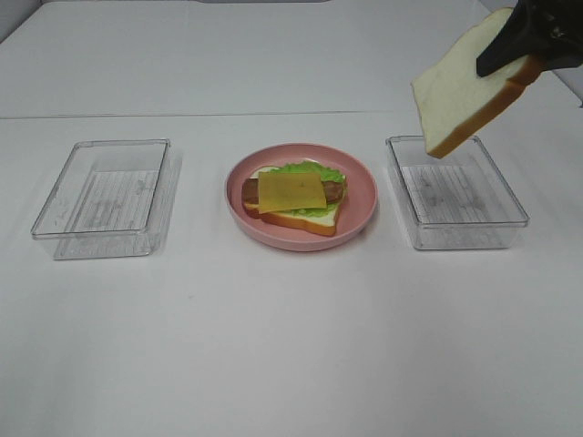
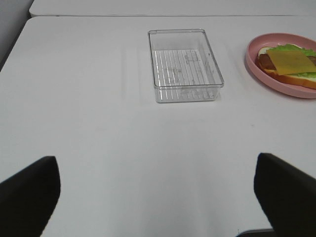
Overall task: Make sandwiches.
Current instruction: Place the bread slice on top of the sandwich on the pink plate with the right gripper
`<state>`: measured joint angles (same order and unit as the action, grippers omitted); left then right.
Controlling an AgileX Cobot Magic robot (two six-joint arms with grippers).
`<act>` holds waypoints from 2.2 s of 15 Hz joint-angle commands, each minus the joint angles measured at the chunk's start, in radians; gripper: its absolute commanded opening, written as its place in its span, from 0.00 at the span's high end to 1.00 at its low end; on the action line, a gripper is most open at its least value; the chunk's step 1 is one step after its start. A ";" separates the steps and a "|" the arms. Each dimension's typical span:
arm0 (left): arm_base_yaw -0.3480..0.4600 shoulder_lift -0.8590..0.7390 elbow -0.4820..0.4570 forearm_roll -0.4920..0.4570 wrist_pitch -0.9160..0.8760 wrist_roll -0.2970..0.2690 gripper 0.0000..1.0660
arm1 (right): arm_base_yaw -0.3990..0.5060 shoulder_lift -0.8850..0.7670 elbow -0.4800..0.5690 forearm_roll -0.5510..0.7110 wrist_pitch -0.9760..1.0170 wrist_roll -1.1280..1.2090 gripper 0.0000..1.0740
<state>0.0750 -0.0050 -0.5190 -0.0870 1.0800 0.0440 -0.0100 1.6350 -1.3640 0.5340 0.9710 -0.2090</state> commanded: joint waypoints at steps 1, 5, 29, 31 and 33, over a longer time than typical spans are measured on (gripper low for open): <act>0.002 -0.019 0.001 -0.010 -0.010 -0.004 0.04 | 0.000 0.012 0.012 0.153 -0.007 -0.108 1.00; 0.002 -0.019 0.001 -0.010 -0.010 -0.004 0.04 | 0.032 0.116 0.012 0.442 -0.014 -0.241 1.00; 0.002 -0.019 0.001 -0.010 -0.010 -0.004 0.04 | 0.267 0.638 -0.270 0.437 -0.151 -0.070 1.00; 0.002 -0.019 0.001 -0.010 -0.010 -0.004 0.04 | 0.267 0.638 -0.270 0.401 -0.150 -0.047 0.99; 0.002 -0.019 0.001 -0.010 -0.010 -0.004 0.04 | 0.267 0.638 -0.270 0.401 -0.150 -0.047 0.86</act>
<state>0.0750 -0.0050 -0.5190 -0.0870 1.0800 0.0440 0.2590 2.2720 -1.6280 0.9560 0.8150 -0.2560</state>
